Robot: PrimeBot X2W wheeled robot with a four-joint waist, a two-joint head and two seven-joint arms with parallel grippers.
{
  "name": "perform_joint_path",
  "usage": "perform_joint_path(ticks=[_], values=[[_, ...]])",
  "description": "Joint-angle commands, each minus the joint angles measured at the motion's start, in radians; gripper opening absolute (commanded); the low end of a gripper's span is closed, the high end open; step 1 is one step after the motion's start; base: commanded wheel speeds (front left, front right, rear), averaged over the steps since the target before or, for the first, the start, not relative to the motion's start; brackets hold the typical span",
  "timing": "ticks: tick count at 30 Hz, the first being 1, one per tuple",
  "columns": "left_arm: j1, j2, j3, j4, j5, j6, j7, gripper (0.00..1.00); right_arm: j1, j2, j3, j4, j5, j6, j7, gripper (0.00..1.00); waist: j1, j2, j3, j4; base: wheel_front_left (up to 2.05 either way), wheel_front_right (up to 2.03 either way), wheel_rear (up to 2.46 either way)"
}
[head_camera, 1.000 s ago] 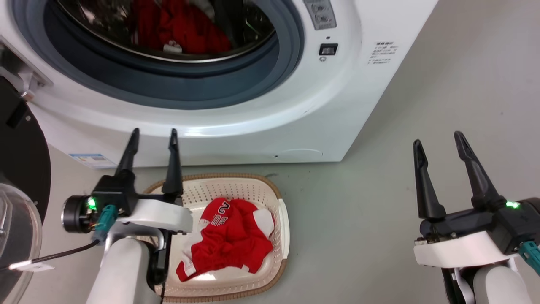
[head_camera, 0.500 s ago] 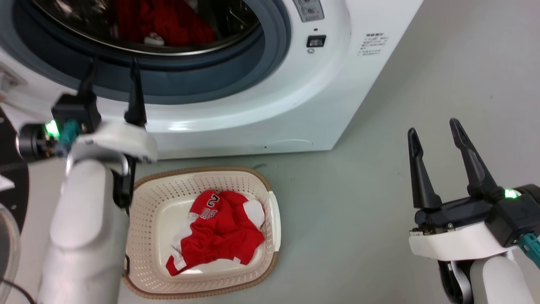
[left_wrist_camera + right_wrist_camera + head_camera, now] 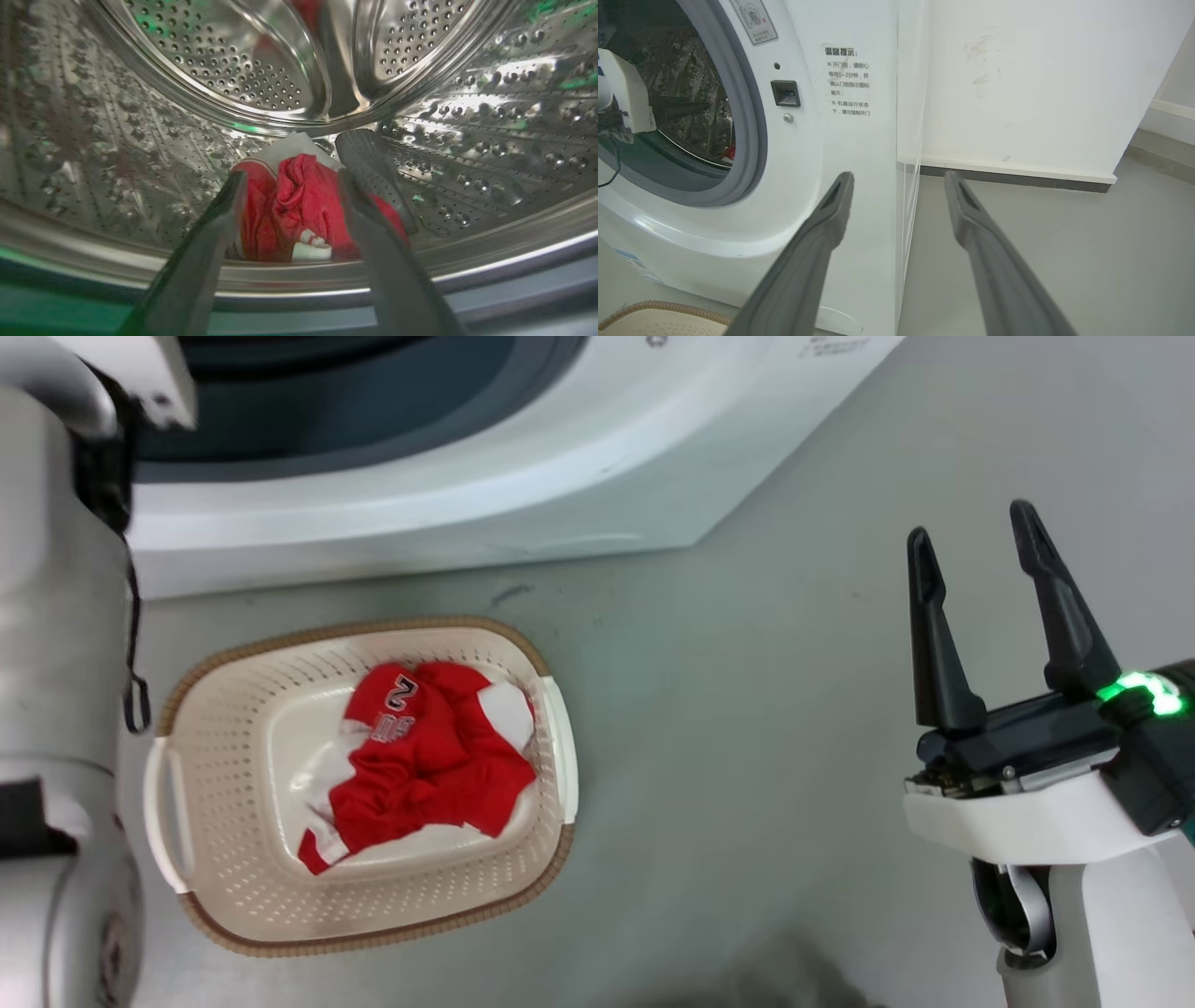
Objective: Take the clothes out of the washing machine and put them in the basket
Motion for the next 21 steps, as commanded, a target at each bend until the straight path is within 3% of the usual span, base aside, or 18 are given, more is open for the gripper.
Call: perform_joint_path(ticks=[1, 15, 21], values=[[-0.070, 0.013, -0.013, 0.043, 0.012, -0.008, 0.031, 1.00, -0.025, 0.001, 0.005, -0.011, 0.009, -0.001, -0.002, 1.00, -0.0002, 0.0000, 0.084, -0.040, 0.00, 0.00, 0.00], [-0.407, 0.107, -0.084, 0.223, 0.057, -0.028, 0.267, 1.00, -0.085, 0.001, 0.006, -0.062, 0.055, -0.001, -0.002, 1.00, -0.0002, 0.0000, 0.255, -0.092, 0.00, 0.00, 0.00], [-0.518, 0.109, -0.099, 0.287, 0.040, -0.039, 0.427, 1.00, -0.091, 0.001, 0.012, -0.069, 0.069, -0.001, -0.002, 1.00, -0.0002, 0.0000, 0.284, -0.103, 0.00, 0.00, 0.00]])
